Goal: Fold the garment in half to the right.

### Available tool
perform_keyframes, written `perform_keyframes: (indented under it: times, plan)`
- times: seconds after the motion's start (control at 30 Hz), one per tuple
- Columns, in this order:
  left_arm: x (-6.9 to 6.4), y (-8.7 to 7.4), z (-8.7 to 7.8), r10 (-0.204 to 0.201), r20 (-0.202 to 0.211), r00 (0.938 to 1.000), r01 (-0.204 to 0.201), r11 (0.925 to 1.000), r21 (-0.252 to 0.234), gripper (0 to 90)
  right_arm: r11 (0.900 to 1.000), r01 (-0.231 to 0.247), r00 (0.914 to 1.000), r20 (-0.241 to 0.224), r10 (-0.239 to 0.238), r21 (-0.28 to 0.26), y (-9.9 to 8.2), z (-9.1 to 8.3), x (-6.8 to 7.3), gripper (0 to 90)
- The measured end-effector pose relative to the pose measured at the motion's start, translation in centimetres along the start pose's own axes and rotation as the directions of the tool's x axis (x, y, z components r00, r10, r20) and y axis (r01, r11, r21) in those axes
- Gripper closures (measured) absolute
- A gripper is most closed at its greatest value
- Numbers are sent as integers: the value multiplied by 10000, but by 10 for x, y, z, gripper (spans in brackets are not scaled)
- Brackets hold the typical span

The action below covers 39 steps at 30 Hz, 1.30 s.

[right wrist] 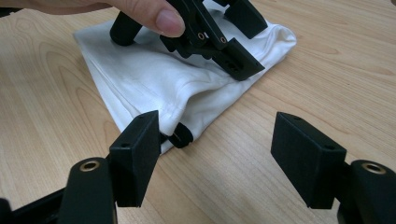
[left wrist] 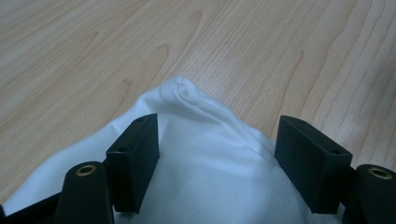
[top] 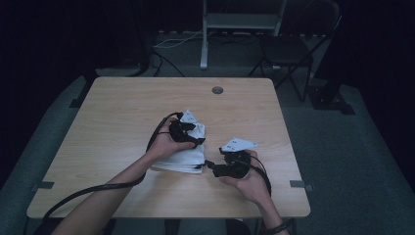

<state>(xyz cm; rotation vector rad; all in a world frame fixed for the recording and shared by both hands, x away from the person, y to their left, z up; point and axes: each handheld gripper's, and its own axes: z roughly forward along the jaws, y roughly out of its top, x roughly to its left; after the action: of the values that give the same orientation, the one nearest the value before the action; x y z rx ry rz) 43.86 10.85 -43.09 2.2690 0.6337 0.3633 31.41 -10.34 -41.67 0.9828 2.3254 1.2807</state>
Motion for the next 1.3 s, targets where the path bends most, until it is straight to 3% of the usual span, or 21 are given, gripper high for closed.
perform_keyframes:
  times: [0.13,0.3,0.4,0.73,1.0,1.3]
  plan:
    - [0,0,-1,-52,49,10000,52,10000,-41,303,10000,-7,10000,65,8,-61,0,-1,-1,308]
    - [-1,5,-14,-48,33,10000,49,9993,-370,302,9999,67,9995,294,-63,-144,1,-2,-4,278]
    - [-1,8,-24,-194,-73,9998,190,9983,-555,205,9998,-38,9990,447,47,-215,1,-3,-6,237]
    - [-2,11,-68,372,-417,9984,-414,9935,-1060,204,9988,-246,9971,712,275,-412,-2,-10,-13,135]
    - [9,-14,-101,422,-694,9967,-500,9922,-1146,204,9990,-275,9970,712,300,-355,-5,-11,-15,134]
    - [17,-49,-128,-66,-848,9964,-61,9888,-1494,204,9992,-230,9964,809,255,-316,-7,-12,-16,134]
